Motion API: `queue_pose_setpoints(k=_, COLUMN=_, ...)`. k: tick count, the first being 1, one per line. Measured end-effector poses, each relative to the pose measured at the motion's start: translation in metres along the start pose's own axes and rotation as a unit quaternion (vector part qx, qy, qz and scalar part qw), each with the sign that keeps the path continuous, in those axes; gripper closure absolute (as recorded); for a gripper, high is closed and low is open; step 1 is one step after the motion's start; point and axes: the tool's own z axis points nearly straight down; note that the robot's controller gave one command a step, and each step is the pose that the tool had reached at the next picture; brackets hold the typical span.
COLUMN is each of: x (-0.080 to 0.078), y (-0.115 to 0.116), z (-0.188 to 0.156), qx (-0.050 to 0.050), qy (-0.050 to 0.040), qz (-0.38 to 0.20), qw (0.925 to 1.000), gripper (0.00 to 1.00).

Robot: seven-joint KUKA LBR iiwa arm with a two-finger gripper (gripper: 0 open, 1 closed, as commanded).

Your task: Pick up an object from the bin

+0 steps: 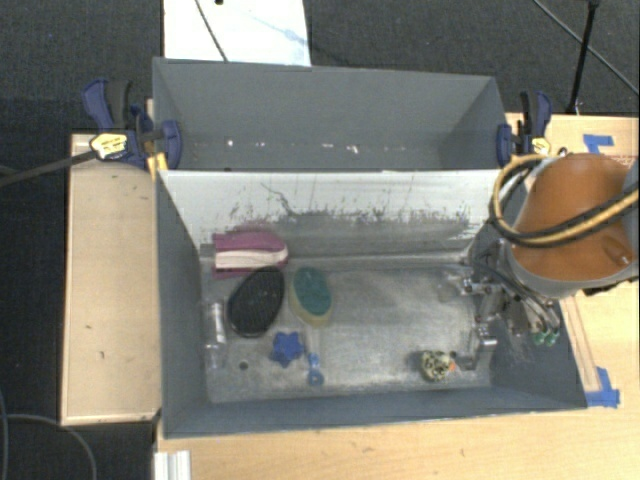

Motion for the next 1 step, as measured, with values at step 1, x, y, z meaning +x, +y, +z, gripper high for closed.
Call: queue_pose_setpoints(k=1, x=0.0071, y=-0.0074, z=0.0906, qx=-0.003, qy=0.0007, qz=-0.102, qw=0.9948, gripper=0.00)
